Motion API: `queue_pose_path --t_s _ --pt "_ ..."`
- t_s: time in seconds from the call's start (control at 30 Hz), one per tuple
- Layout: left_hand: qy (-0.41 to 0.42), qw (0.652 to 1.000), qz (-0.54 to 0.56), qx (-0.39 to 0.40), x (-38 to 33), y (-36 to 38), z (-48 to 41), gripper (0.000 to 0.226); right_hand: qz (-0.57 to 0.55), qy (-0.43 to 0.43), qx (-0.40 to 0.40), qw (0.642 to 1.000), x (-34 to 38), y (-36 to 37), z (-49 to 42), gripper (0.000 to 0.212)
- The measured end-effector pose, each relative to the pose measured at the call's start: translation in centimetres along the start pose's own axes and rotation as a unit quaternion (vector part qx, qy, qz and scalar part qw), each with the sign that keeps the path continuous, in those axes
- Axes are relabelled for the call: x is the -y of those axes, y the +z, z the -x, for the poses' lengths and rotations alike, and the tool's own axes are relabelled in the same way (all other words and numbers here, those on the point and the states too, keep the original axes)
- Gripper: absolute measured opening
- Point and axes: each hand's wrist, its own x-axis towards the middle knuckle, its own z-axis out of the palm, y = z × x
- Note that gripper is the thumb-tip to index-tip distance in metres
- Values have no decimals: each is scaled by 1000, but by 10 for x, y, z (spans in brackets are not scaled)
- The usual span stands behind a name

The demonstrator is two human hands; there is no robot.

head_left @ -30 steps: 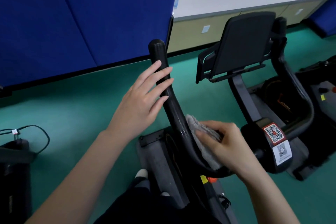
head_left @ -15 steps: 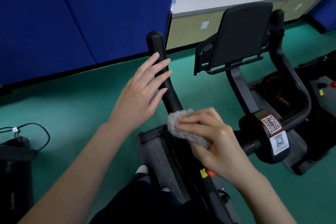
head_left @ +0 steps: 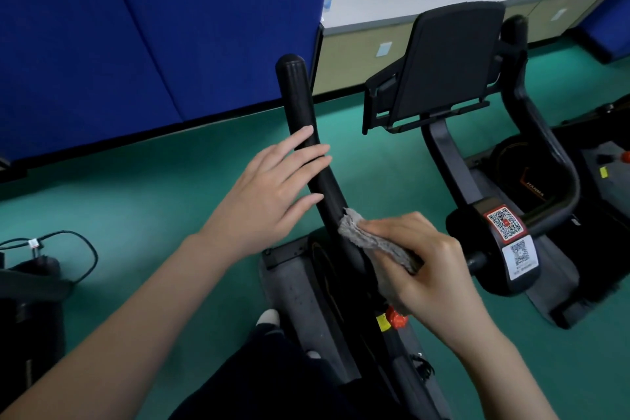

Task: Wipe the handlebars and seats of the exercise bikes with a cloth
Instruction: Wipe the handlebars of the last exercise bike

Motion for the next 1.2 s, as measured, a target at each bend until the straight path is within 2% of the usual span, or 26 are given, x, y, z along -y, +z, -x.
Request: queue_pose_path --t_s 0.13,0.3,0.4,0.47,0.57,0.63,0.7,0.8,0.93,1.2 --pt "2 1000 10 7 1 -1 -3 45 -5 -27 -34 999 9 3 -16 34" --pt "-6 999 42 -11 1 -1 -3 42 31 -73 62 995 16 16 -11 40" --pt "-12 998 58 -17 0 1 -2 41 3 -94 87 992 8 1 2 40" --pt "-17 998 63 -21 -1 2 -2 41 -58 -35 55 996 3 -10 0 40" --pt "-24 997 72 -29 -2 4 0 41 -128 108 -54 984 -10 -13 -24 23" --pt "-25 997 73 -32 -3 4 0 41 -167 182 -62 967 -19 -4 -51 21" --pt "-25 997 72 -32 -3 4 0 42 -227 224 -9 948 -22 11 -75 23" --pt "-27 997 72 -29 -2 4 1 43 -305 237 85 918 -20 31 -93 23" --pt "-34 996 74 -29 -4 4 0 43 -377 269 154 873 -27 31 -90 17" --pt "-32 996 82 -34 -2 5 0 44 -350 296 283 843 -39 9 -64 20"
